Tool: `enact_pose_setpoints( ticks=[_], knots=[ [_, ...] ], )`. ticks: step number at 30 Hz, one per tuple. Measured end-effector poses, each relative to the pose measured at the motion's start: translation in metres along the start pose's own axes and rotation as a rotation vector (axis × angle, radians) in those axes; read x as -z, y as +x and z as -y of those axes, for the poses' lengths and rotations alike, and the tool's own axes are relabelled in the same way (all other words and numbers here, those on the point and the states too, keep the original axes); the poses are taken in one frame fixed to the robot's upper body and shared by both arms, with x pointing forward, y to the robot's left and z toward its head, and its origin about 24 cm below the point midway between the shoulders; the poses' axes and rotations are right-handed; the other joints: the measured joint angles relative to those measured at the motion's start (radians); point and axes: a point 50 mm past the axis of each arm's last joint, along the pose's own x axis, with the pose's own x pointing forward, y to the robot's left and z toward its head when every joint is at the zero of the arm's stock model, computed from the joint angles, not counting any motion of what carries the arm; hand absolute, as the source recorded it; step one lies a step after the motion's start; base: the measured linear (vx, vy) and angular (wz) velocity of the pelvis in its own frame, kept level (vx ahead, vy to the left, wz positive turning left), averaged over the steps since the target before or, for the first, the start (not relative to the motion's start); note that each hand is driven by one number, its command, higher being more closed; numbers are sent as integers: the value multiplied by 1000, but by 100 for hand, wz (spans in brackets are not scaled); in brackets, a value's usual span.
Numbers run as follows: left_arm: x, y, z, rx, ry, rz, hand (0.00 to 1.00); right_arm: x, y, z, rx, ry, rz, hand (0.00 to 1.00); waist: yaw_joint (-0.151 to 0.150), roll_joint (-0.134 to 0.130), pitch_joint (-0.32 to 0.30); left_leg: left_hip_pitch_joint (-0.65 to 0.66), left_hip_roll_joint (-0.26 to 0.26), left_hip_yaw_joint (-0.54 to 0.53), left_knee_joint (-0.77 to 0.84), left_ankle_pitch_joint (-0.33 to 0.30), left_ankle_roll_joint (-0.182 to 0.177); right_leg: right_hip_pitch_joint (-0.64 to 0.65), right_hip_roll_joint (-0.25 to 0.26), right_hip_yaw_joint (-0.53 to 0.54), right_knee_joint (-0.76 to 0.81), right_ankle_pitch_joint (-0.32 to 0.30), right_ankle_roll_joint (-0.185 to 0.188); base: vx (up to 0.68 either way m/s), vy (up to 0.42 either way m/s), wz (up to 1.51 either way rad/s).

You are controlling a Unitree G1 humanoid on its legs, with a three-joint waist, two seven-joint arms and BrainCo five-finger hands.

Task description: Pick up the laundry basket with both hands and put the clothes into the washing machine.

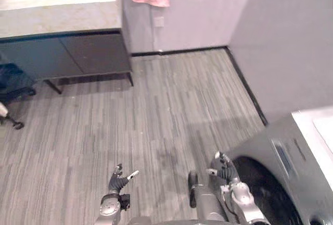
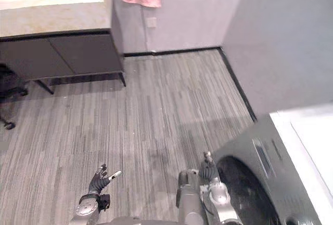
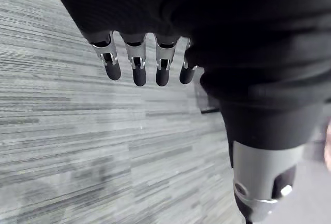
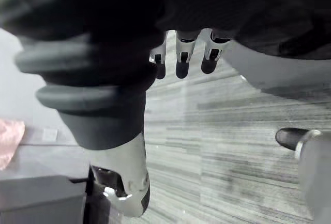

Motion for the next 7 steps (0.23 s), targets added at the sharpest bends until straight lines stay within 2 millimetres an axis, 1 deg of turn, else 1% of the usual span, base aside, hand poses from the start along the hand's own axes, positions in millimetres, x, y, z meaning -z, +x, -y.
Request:
enact_pose_setpoints(
  ticks=[1,2,3,4,5,6,7],
  knots=[
    [0,0,1,-5,-12,-1,0,-4,0,0,0,2,18,0,-1,11,7,-39,18,3,83,11,-15,16,9,-20,-1,-12,-13,355,-340,49],
    [2,-3,2,-19,-45,-7,0,-10,0,-3,-9,8,45,0,3,23,15,-119,53,20,260,68,-25,56,31,-46,-14,-33,-38,331,-317,33],
    [7,-6,3,-23,-56,-21,0,-13,0,-6,-11,21,59,0,24,19,19,-174,104,67,385,62,-28,113,50,-62,-40,-43,-52,394,-366,24],
    [8,-7,4,-19,-57,-20,0,-15,0,-9,-12,36,67,0,27,13,22,-181,120,96,421,61,-27,143,53,-70,-58,-47,-58,297,-265,17],
    [6,-8,7,-14,-65,-15,0,-17,-1,-11,-10,55,79,0,33,-5,24,-193,136,162,426,52,-11,197,52,-81,-92,-52,-66,260,-221,29],
    [3,-7,9,-8,-74,0,0,-19,-1,-9,2,65,88,0,33,-14,24,-203,146,216,385,45,3,239,50,-95,-125,-52,-67,232,-199,32],
    [1,-7,11,-5,-79,8,0,-19,-1,-7,9,69,90,0,33,-14,24,-203,151,243,346,42,7,256,51,-104,-139,-52,-67,119,-102,20]
  ],
)
